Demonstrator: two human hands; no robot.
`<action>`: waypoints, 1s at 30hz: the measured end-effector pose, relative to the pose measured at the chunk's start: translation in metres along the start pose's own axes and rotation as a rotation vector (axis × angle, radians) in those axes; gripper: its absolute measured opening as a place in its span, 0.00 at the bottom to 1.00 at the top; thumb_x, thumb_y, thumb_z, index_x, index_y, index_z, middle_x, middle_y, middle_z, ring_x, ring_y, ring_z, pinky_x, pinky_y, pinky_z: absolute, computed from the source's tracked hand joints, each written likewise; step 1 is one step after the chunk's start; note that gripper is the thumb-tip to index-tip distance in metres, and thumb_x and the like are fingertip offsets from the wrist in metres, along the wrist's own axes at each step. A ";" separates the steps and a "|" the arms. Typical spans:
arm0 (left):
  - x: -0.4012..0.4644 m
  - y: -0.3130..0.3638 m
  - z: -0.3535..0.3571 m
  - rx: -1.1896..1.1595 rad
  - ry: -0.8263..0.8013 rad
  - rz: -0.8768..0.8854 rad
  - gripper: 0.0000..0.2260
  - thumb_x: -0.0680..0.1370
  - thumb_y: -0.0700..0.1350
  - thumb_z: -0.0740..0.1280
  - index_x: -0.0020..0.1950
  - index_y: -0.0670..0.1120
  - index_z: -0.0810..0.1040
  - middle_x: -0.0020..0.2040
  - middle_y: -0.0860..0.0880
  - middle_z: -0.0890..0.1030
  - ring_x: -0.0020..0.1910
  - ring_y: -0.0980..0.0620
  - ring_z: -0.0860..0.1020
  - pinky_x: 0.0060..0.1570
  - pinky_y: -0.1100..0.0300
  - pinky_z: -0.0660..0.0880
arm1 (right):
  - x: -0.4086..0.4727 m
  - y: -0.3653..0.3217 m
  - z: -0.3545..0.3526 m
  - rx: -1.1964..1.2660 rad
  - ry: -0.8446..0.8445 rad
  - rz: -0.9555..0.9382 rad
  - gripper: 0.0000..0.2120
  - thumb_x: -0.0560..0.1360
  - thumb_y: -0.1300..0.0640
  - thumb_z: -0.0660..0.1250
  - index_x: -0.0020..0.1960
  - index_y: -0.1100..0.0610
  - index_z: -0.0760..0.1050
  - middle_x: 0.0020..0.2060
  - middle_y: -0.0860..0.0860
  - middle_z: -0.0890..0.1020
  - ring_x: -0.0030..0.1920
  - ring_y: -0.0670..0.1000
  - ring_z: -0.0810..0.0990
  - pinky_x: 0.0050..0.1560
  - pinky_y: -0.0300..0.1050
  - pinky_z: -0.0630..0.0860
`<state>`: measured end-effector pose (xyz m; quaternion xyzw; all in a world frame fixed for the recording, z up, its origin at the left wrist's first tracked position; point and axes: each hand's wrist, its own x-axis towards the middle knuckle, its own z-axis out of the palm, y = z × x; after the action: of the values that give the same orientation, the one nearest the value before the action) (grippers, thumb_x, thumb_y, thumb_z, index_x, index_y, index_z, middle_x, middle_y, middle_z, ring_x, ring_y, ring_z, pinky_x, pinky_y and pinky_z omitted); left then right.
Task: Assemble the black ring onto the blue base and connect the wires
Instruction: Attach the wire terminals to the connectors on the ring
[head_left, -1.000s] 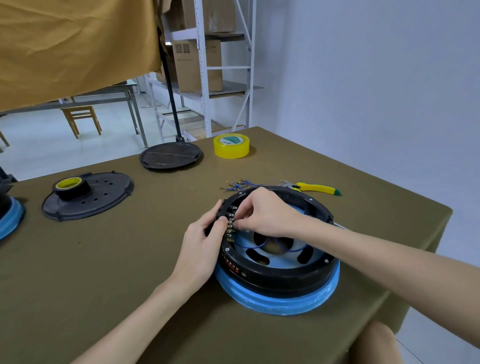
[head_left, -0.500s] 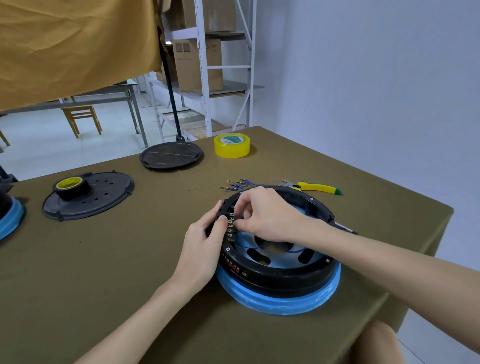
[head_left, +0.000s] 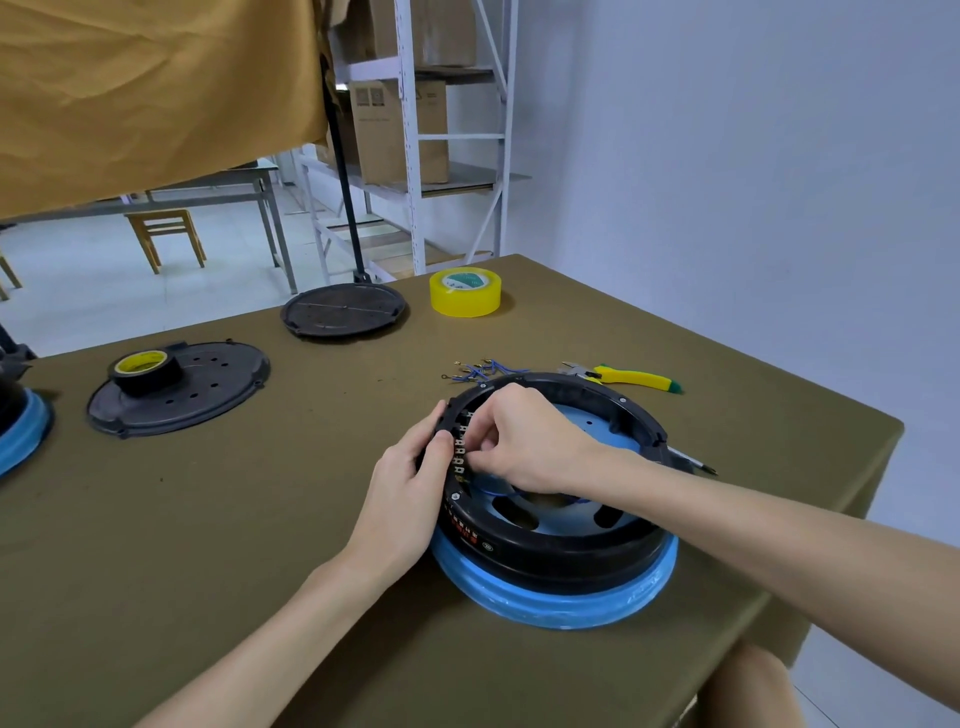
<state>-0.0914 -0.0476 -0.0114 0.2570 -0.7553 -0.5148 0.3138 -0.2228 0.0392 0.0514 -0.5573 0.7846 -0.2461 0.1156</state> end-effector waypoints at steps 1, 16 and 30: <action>0.000 0.000 0.000 0.002 -0.009 0.001 0.19 0.87 0.46 0.58 0.79 0.52 0.70 0.73 0.59 0.76 0.72 0.65 0.71 0.74 0.61 0.66 | -0.002 0.000 -0.001 -0.012 0.010 0.003 0.06 0.73 0.60 0.73 0.41 0.51 0.85 0.31 0.46 0.82 0.34 0.46 0.78 0.43 0.38 0.71; -0.001 0.001 0.004 -0.046 0.008 0.001 0.19 0.87 0.43 0.57 0.78 0.51 0.72 0.69 0.59 0.79 0.70 0.64 0.74 0.73 0.60 0.67 | -0.013 -0.002 0.005 -0.140 -0.038 -0.087 0.08 0.73 0.61 0.70 0.36 0.53 0.78 0.28 0.46 0.78 0.34 0.51 0.75 0.47 0.45 0.67; 0.000 0.001 -0.003 -0.059 -0.058 0.038 0.16 0.88 0.45 0.57 0.75 0.54 0.75 0.68 0.59 0.80 0.69 0.60 0.76 0.73 0.50 0.71 | -0.036 0.040 -0.044 -0.289 -0.006 0.042 0.20 0.79 0.39 0.68 0.62 0.52 0.76 0.51 0.47 0.79 0.51 0.51 0.79 0.53 0.48 0.75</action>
<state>-0.0891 -0.0490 -0.0092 0.2181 -0.7535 -0.5378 0.3090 -0.2631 0.0942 0.0646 -0.5522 0.8230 -0.1265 0.0417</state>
